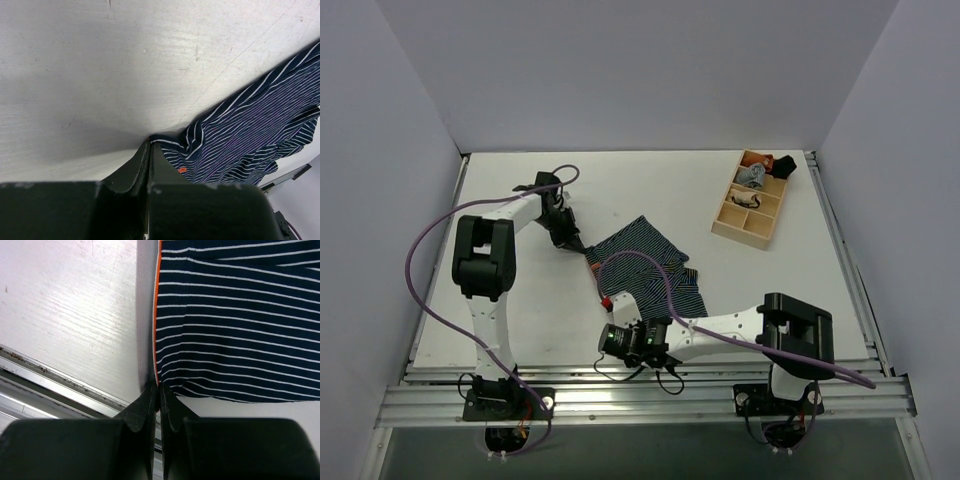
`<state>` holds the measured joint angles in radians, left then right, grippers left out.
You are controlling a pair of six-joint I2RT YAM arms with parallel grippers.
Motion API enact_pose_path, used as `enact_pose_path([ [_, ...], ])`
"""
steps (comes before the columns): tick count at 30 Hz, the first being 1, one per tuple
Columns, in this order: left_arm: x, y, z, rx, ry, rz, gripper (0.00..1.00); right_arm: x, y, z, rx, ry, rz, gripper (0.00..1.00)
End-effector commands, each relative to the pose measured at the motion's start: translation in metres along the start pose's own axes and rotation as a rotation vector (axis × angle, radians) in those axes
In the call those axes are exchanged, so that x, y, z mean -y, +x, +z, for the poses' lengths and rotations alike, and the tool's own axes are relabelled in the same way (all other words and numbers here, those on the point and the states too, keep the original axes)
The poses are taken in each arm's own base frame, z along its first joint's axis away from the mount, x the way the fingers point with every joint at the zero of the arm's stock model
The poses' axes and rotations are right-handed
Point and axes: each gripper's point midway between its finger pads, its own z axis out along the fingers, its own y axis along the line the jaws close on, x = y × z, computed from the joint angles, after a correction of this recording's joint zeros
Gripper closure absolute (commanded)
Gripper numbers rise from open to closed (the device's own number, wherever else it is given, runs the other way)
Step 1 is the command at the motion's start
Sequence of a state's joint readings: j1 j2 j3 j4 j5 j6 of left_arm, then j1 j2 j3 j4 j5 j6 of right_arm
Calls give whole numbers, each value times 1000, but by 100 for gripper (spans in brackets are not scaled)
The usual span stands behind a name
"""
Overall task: Roll the underwear
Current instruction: Flatten the underwear, then fold the underwear
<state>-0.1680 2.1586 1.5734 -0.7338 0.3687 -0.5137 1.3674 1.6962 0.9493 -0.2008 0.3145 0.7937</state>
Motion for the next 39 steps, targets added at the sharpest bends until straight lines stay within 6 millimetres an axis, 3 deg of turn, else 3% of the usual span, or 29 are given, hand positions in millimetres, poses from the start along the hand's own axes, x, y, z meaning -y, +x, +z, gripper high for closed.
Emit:
enact_pose_path([
  [1,-30,-8,20,15,-108,-11,98,12,22,-4,-57,36,-3,100],
  [3,-23,-9,14,28,-91,-17,95,16,19,-2,-58,51,3,98],
  [5,-15,-11,1,52,-72,-27,82,21,11,-5,-61,66,25,85],
  [7,-12,-10,-11,66,-80,-40,70,29,-2,-11,-43,81,74,80],
  [8,-8,-11,-25,97,-80,-35,62,31,-14,-24,-21,67,105,76],
  [10,-9,-9,-40,117,-103,-51,55,39,-31,-35,4,50,181,75],
  [11,-8,-8,-53,146,-114,-47,51,41,-43,-51,36,19,222,75],
  [14,-5,5,-80,176,-134,-81,48,65,-62,-70,57,-1,375,74],
  [16,-2,31,-79,152,-148,-88,46,81,-65,-74,62,11,458,73],
  [17,4,41,-89,169,-143,-76,45,95,-70,-77,80,18,506,71],
  [18,-1,59,-83,140,-170,-79,44,105,-64,-74,69,34,521,70],
  [20,24,92,-82,129,-127,-41,44,120,-58,-71,41,58,560,67],
  [26,66,204,-52,29,-80,34,41,163,-39,-57,13,163,666,63],
  [30,70,246,-41,5,-100,31,40,190,-26,-46,-16,216,752,64],
  [35,64,280,-44,9,-94,6,37,200,-6,-34,-49,218,794,64],
  [39,77,309,-36,-3,4,-48,34,201,3,-26,-55,206,814,65],
])
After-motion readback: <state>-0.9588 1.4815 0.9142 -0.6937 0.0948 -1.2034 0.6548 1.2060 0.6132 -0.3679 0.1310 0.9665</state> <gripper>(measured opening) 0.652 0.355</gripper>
